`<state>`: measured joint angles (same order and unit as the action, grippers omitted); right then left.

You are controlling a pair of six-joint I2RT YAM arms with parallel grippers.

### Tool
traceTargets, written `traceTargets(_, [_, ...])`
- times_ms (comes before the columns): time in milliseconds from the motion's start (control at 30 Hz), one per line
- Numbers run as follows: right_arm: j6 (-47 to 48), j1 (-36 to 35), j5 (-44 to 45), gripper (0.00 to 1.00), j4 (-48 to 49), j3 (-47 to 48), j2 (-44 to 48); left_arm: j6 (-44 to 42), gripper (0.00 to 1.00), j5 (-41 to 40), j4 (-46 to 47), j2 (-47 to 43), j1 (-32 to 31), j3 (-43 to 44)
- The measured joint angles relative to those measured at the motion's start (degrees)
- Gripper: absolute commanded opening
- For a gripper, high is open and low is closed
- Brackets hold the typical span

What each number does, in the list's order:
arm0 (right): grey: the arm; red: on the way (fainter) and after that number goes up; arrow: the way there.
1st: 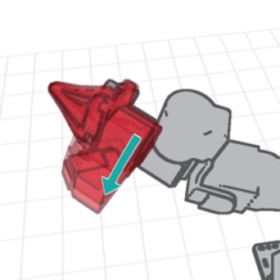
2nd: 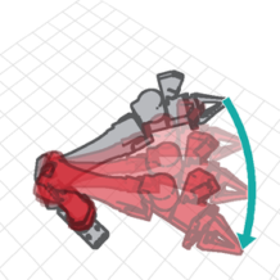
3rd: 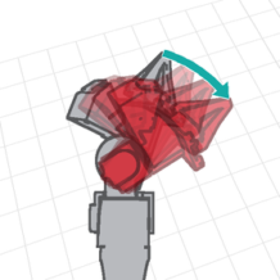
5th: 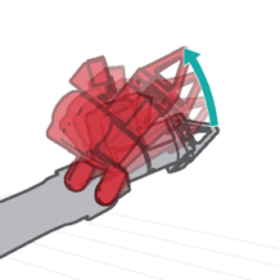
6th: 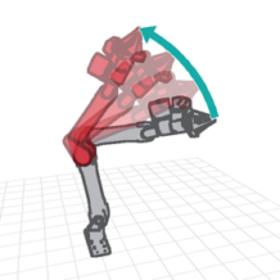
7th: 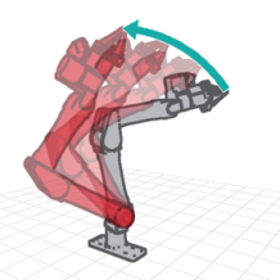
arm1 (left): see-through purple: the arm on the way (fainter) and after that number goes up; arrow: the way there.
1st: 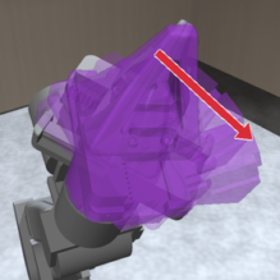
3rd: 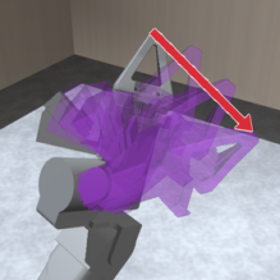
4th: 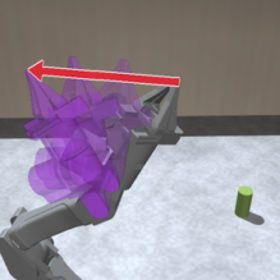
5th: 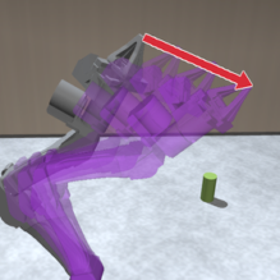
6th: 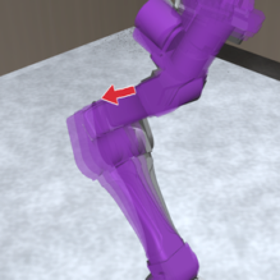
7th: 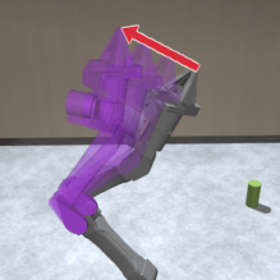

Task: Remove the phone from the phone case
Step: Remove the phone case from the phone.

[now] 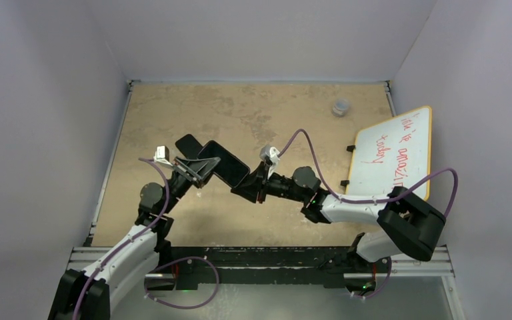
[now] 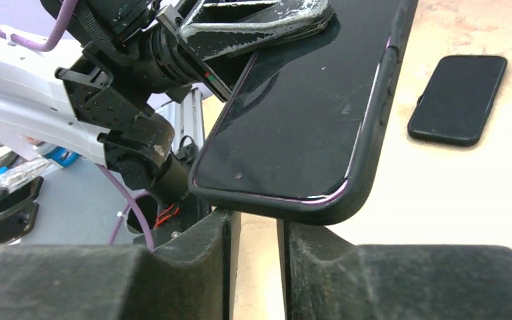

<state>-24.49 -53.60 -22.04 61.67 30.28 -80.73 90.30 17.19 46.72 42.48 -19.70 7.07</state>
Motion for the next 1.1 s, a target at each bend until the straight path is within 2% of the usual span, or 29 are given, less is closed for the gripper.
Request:
traceTargets(100, [-1.55,0.28,0.59,0.45,1.62,-0.66,0.0,0.0,0.0,0.55,2.23,0.46,-0.33,0.0])
traceTargets(333, [-6.23,0.42,1.79,0.53,6.8,-2.47,0.02,0.35,0.0,1.07,7.56,2.82,-0.94,-0.07])
traceTargets(667, [-9.42,0.52,0.24,0.58,11.1,-2.51,-1.05,0.72,0.0,-0.07,9.92,2.67,-0.96,-0.09])
traceTargets(1100, [-10.88,0.74,-1.53,0.58,14.58,-2.54,-2.03,0.09,0.0,-0.74,10.4,6.1,-1.01,-0.09])
